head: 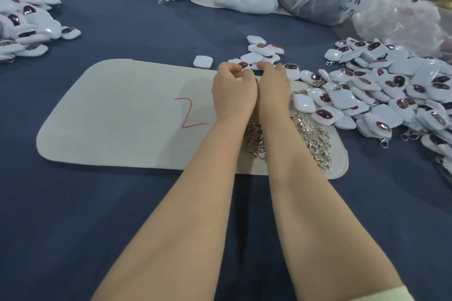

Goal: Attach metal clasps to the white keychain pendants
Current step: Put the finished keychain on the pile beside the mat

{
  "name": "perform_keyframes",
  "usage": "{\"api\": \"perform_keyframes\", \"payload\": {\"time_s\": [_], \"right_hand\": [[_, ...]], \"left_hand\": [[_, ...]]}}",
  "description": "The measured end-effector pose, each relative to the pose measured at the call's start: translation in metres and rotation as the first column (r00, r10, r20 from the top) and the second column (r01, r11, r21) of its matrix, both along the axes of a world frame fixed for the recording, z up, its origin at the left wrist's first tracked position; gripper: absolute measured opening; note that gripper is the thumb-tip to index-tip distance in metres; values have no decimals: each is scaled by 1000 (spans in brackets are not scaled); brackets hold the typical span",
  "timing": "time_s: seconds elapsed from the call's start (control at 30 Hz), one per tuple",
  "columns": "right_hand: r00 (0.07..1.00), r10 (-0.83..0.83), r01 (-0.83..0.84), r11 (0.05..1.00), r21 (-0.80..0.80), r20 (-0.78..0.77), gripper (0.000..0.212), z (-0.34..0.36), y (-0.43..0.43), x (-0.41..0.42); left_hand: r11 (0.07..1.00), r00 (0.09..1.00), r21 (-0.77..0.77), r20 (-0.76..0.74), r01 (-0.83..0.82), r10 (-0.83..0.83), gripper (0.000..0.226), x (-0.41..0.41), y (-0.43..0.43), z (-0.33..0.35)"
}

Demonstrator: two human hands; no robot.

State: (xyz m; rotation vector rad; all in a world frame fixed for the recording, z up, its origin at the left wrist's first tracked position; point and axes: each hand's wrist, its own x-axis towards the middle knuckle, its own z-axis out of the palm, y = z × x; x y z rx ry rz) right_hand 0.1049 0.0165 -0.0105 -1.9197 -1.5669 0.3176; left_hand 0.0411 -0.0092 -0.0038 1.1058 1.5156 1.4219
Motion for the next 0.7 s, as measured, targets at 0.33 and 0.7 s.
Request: {"api": "perform_keyframes", "payload": {"time_s": [0.33, 0.7], "right_hand": [[997, -52, 48, 996, 69, 64, 46, -1, 41, 10], [985, 9, 8, 995, -96, 175, 31, 0, 51, 13]], "left_hand": [[986, 772, -102, -634, -134, 39, 41, -5, 43, -12], [997, 620, -50, -785, -62, -1, 36, -8, 61, -29]]}}
